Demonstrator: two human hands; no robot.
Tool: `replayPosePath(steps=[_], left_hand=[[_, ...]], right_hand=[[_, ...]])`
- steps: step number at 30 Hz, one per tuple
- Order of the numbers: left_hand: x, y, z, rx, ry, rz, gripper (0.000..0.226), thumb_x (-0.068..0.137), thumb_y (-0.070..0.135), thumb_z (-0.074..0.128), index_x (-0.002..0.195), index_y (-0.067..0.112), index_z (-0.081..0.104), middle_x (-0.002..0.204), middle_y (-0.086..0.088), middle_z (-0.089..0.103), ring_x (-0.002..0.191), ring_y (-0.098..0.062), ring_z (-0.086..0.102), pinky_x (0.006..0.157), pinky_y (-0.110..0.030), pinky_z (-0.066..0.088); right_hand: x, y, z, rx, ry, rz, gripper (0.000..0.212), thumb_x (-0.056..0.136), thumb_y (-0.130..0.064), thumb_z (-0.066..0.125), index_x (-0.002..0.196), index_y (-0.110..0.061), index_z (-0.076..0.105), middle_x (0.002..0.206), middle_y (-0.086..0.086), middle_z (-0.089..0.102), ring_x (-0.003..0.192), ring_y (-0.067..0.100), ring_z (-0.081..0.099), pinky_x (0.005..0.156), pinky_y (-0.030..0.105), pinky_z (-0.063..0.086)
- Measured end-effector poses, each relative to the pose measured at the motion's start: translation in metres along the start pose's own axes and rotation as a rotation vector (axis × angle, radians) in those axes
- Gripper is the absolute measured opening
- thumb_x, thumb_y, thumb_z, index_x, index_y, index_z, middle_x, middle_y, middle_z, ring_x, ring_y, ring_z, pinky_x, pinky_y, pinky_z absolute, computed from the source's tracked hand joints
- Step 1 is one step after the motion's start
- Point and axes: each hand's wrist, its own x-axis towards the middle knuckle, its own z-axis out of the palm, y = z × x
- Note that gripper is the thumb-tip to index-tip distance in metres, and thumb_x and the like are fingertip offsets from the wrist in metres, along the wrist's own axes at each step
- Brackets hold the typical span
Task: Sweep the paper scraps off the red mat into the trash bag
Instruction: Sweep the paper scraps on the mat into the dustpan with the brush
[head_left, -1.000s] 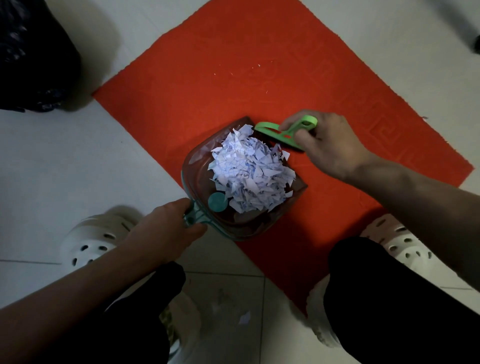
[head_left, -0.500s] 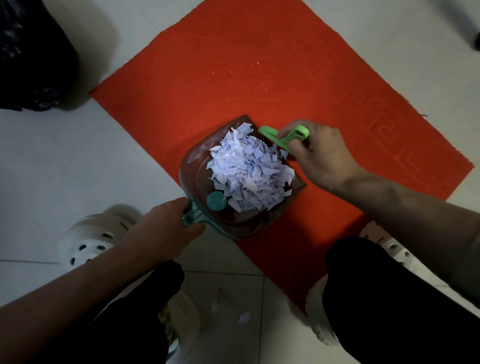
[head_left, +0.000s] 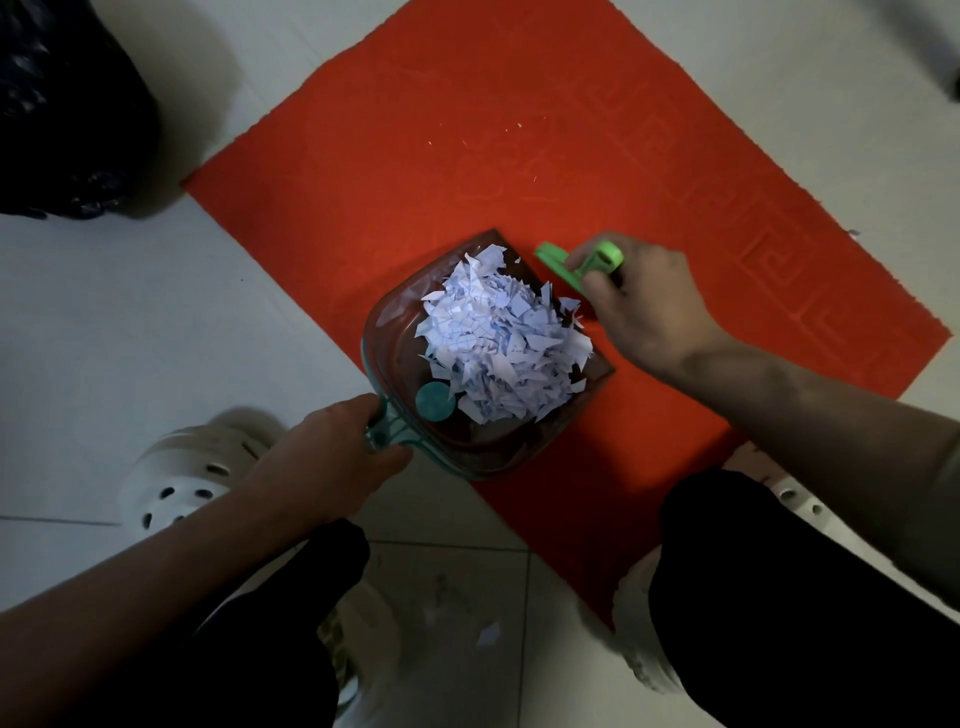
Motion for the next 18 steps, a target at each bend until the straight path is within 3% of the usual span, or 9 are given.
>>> replayPosePath(steps=[5,10,14,18], left_hand=[[0.001,0.0,0.001,0.016,0.006,0.014,0.028,0.087,0.031,0.064,0.071,0.024,0.042,0.067,0.003,0.055,0.053,-0.009,0.049,0.058,-0.029,0.046],[0.002,-0.003,0.002,0.003,0.014,0.008,0.031,0.086,0.03,0.066,0.07,0.023,0.041,0.064,0.002,0.056,0.049,-0.01,0.048,0.057,-0.029,0.045],[0.003,-0.004,0.002,-0.009,0.006,-0.012,0.029,0.086,0.032,0.066,0.071,0.022,0.043,0.06,0.003,0.057,0.042,-0.009,0.051,0.051,-0.025,0.045],[0.003,-0.006,0.002,-0.005,-0.004,-0.019,0.026,0.086,0.033,0.066,0.074,0.022,0.045,0.062,0.002,0.058,0.045,-0.01,0.052,0.053,-0.028,0.048]], right_hand=[[-0.011,-0.014,0.011,0.055,-0.031,-0.061,0.02,0.09,-0.01,0.05,0.099,-0.016,0.068,0.071,-0.003,0.059,0.048,0.006,0.047,0.046,0.012,0.032],[-0.019,-0.032,0.012,0.114,-0.031,-0.086,0.021,0.087,-0.013,0.049,0.095,-0.014,0.069,0.06,-0.013,0.051,0.054,0.002,0.051,0.05,0.01,0.033],[-0.036,-0.043,0.018,0.152,-0.033,-0.198,0.033,0.083,-0.029,0.043,0.096,-0.014,0.068,0.085,0.0,0.066,0.066,0.005,0.049,0.064,0.014,0.034],[-0.05,-0.041,0.016,0.17,-0.001,-0.247,0.029,0.083,-0.025,0.046,0.099,-0.015,0.068,0.095,0.004,0.068,0.073,0.001,0.056,0.069,0.013,0.038]])
